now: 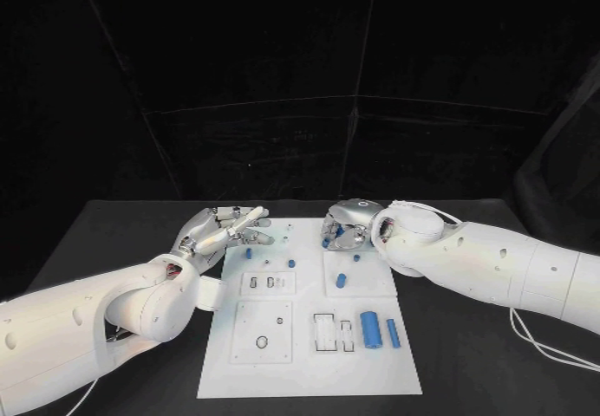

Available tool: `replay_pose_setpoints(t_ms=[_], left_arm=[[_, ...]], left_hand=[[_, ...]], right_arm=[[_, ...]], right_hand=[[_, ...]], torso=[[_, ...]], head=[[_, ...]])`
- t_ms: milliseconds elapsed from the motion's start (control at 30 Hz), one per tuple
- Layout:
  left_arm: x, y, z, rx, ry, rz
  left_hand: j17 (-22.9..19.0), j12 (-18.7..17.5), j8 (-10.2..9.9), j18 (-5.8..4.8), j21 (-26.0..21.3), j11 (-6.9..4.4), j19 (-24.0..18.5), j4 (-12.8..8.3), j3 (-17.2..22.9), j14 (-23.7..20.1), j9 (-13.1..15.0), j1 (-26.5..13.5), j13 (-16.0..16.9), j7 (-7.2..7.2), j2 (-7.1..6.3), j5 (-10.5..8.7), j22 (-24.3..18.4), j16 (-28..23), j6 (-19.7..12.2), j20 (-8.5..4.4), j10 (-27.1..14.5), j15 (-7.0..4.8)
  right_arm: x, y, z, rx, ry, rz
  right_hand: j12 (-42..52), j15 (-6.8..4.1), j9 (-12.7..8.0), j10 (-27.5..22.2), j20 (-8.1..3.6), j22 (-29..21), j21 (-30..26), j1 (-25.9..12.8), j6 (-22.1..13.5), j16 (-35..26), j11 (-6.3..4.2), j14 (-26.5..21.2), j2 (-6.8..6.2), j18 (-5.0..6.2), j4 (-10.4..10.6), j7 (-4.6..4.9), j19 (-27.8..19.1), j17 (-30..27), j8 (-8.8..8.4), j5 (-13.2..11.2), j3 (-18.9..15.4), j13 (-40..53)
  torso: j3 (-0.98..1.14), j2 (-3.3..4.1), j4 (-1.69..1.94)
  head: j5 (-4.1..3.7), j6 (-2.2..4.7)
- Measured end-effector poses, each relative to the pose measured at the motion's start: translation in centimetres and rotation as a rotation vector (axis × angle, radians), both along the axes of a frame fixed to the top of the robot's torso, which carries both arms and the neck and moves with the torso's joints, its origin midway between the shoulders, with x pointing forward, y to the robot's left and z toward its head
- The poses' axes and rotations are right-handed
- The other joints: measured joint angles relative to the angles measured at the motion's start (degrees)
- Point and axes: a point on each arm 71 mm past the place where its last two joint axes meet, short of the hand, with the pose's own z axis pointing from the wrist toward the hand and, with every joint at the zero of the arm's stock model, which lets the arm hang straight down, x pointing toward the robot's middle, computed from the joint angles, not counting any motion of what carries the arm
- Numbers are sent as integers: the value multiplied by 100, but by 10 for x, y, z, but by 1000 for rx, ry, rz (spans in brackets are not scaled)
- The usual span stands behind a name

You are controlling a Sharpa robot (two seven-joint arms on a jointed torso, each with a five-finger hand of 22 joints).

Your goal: Assemble the parts on the task board

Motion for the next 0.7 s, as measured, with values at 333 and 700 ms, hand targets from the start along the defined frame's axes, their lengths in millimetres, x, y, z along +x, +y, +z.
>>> replay_pose_setpoints(t_ms=[333, 700], left_arm=[[1, 1, 0, 2, 4, 0], [2, 3, -1, 4, 7, 0]], left_hand=[[10, -21, 0, 0, -1, 0, 0, 0, 0, -21, 0, 0, 0, 0, 0, 0, 1, -21, 0, 0, 0, 20], [16, -21, 0, 0, -4, 0, 0, -16, -16, -21, 1, 0, 1, 0, 0, 0, -5, -21, 0, 0, 0, 20]], right_arm=[[0, 4, -1, -18, 10, 7], [2, 7, -1, -21, 10, 8]], right_hand=[[0, 0, 5, 116, -20, 217, 171, 86, 182, 146, -31, 0, 175, -90, 39, -37, 20, 134, 0, -234, 338, -1], [0, 0, 4, 148, -20, 272, 250, 39, 218, 210, -22, 0, 129, -89, 111, -41, 20, 153, 0, -382, 518, -2]], torso=[[-5, 21, -10], [-9, 36, -12]], head=[[9, 8], [11, -11]])
